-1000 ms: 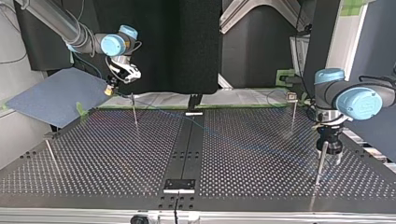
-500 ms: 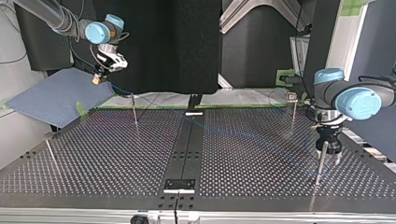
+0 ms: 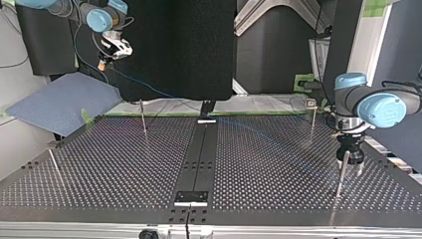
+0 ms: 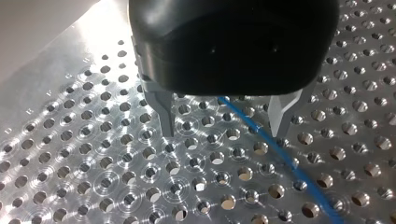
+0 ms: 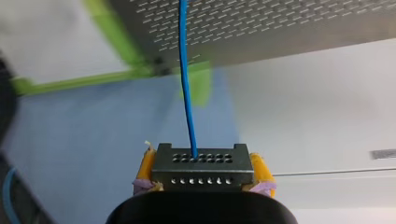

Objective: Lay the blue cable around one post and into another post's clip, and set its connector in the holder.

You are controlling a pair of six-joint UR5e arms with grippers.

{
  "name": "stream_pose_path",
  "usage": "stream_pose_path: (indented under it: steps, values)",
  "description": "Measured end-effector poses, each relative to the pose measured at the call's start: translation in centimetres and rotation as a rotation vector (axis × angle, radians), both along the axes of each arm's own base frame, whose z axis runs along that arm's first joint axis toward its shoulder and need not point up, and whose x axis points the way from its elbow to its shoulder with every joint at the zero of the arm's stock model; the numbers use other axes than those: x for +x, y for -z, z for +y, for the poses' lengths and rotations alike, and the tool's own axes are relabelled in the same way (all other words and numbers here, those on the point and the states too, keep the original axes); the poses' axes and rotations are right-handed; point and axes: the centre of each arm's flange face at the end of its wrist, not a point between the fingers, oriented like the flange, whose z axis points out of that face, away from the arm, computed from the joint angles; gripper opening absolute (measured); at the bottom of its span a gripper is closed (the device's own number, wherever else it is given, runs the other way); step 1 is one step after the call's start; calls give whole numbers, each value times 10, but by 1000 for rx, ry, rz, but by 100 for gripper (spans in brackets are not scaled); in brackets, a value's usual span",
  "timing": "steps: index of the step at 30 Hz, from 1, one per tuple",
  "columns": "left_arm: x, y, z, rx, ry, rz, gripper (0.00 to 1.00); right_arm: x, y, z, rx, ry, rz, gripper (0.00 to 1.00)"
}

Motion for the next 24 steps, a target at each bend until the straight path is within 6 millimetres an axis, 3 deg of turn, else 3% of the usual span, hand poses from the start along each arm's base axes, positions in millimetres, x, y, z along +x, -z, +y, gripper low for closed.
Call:
stream_pose_path:
  steps: [10,18,24]
  values:
    - [0,0,0,0,1,-2,100,-9,45,11,75,-12,-16,0]
    - [0,0,0,-1,1,-3,100,-17,53,-10,56,-18,-26,0]
    - [0,-1,0,-1,1,-3,100,-28,74,-25,62,-3,-29,0]
